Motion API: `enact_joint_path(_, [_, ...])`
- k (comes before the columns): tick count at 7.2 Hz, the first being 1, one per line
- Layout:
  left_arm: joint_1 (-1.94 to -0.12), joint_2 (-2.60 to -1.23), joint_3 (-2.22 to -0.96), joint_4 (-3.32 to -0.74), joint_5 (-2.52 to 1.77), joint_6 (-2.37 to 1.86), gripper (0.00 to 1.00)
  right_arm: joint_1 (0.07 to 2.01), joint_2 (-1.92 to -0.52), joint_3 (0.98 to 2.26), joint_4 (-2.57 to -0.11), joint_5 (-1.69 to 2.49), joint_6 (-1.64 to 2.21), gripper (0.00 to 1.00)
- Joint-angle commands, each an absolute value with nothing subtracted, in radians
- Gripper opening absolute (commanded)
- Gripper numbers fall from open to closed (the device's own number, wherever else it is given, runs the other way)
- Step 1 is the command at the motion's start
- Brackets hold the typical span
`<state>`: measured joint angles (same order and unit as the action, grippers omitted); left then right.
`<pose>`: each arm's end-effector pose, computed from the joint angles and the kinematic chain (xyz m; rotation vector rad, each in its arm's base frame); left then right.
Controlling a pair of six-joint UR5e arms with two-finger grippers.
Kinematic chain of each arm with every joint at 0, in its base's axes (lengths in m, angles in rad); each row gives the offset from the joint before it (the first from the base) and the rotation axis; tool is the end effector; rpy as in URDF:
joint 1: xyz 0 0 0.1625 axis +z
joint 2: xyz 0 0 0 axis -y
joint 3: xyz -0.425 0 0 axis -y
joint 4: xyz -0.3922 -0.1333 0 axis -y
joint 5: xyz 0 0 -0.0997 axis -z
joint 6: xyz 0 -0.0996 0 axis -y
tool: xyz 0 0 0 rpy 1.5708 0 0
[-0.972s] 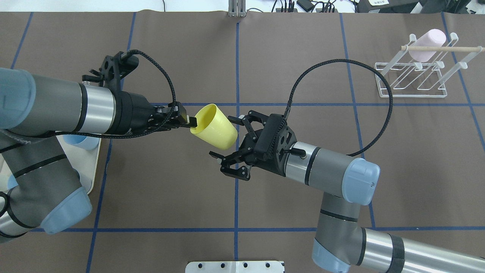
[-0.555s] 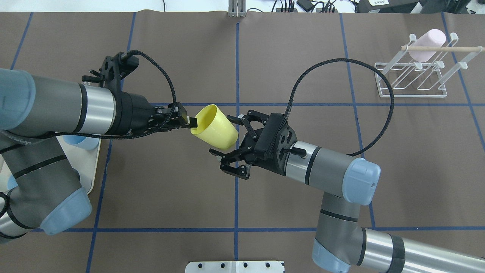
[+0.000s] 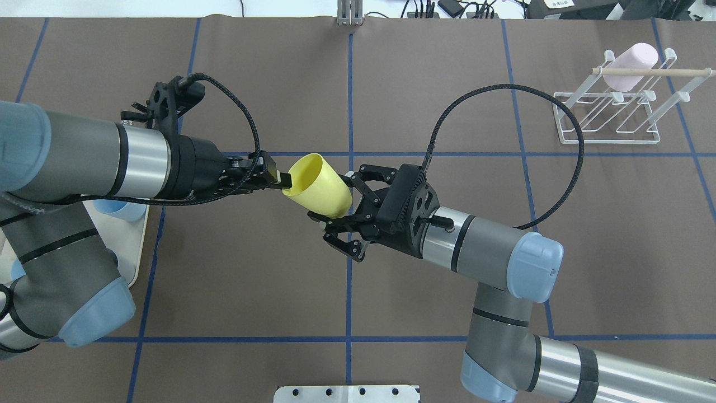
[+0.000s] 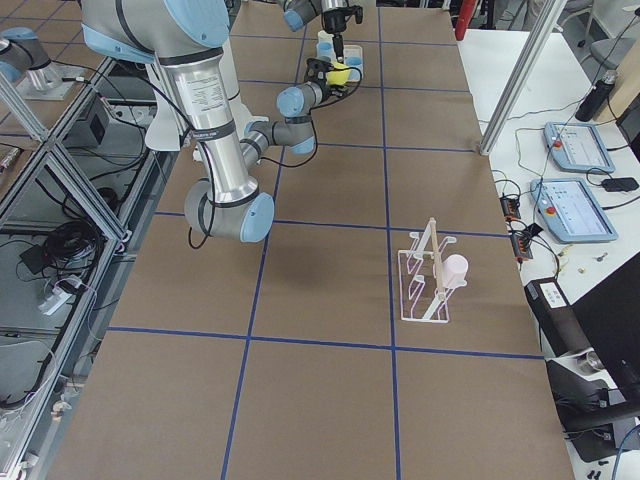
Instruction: Transfer IKEA cup to right arm and place on rack
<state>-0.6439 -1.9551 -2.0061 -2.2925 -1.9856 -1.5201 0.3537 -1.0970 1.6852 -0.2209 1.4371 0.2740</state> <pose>0.3608 -0.3873 0.1729 0.2063 1.5319 -0.1507 -0.4901 -0.3372 0.1946 1.5050 -1.2667 -0.4958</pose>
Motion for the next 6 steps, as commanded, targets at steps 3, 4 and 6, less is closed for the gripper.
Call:
enact_joint_path(3, [-0.776,-1.889,-2.037,-2.251,-2.077,-1.367,1.0,0.406,-1.104,1.692,-0.295,1.425,0.27,0.35])
enact_joint_path(4, [-0.829,-1.829,-2.06,-2.206,-2.098,-1.247,1.0,0.455,-1.108,1.701,-0.424,1.454,0.261,0.35])
enact_joint_path(6, [-0.967,-1.635,-2.156,-2.104,-2.129,-0.913,1.0,0.591,-1.108,1.756,-0.716,1.565,0.165,0.31])
